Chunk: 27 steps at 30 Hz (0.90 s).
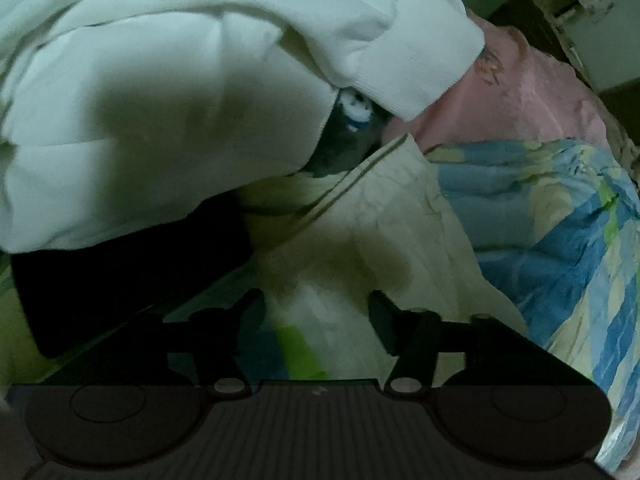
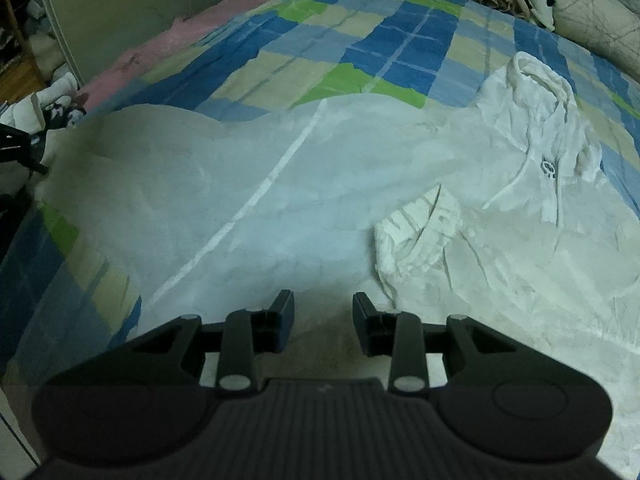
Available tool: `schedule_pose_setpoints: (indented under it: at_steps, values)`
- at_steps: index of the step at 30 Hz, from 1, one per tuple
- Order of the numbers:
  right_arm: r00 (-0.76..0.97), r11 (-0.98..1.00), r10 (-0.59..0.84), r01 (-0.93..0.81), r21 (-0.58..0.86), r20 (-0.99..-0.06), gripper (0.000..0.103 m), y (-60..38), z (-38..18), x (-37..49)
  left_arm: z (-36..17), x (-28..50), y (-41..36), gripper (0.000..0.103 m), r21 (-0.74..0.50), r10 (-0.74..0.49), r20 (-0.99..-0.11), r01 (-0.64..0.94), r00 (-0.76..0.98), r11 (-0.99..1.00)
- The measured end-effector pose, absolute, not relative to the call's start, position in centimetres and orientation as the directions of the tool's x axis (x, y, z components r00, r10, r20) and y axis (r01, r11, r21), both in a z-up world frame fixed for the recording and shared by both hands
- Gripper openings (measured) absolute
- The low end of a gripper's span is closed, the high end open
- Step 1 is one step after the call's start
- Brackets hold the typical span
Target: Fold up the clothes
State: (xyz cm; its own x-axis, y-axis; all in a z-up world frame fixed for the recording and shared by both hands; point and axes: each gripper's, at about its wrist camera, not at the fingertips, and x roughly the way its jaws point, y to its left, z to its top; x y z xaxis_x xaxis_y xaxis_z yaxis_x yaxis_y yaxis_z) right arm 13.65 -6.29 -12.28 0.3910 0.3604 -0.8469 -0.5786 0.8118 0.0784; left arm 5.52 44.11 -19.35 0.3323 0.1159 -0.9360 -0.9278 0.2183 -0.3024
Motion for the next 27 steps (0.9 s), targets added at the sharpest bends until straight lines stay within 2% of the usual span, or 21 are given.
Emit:
schedule_pose_setpoints:
  at_steps: [1,3,4,5,8,19,23,27]
  values:
    - [0.389,0.814,0.358,-0.576,0.080,-0.849,0.036,-6.4,-12.4,13.6,-19.5,5.9,44.1,0.040,-0.303,0.115,-0.936,-0.928,0.333,0.219]
    - [0.384,0.815,0.354,-0.573,0.080,-0.853,0.036,-6.3,-12.4,13.3,-19.6,6.4,43.9,0.021,-0.300,0.120,-0.936,-0.927,0.332,0.226]
    - [0.383,0.816,0.354,-0.572,0.082,-0.853,0.036,-6.4,-12.4,13.1,-19.5,6.6,43.8,0.016,-0.298,0.120,-0.936,-0.926,0.331,0.229]
    - [0.382,0.816,0.354,-0.571,0.083,-0.854,0.036,-6.6,-12.5,13.0,-19.4,6.8,43.7,0.007,-0.297,0.122,-0.936,-0.927,0.331,0.231]
    - [0.378,0.818,0.354,-0.568,0.088,-0.855,0.036,-7.0,-12.5,12.7,-18.6,6.9,43.2,0.002,-0.302,0.129,-0.931,-0.920,0.341,0.248]
    - [0.393,0.834,0.365,-0.541,0.109,-0.844,0.036,-9.2,-12.0,12.1,-11.3,8.9,37.5,0.000,-0.318,0.196,-0.875,-0.832,0.442,0.455]
    - [0.401,0.846,0.358,-0.522,0.111,-0.843,0.036,-11.1,-11.8,11.9,-7.7,11.0,33.5,0.000,-0.323,0.185,-0.841,-0.746,0.508,0.582]
    - [0.414,0.864,0.343,-0.492,0.110,-0.843,0.036,-13.1,-11.7,11.8,-4.9,14.0,27.8,0.000,-0.317,0.122,-0.815,-0.613,0.566,0.724]
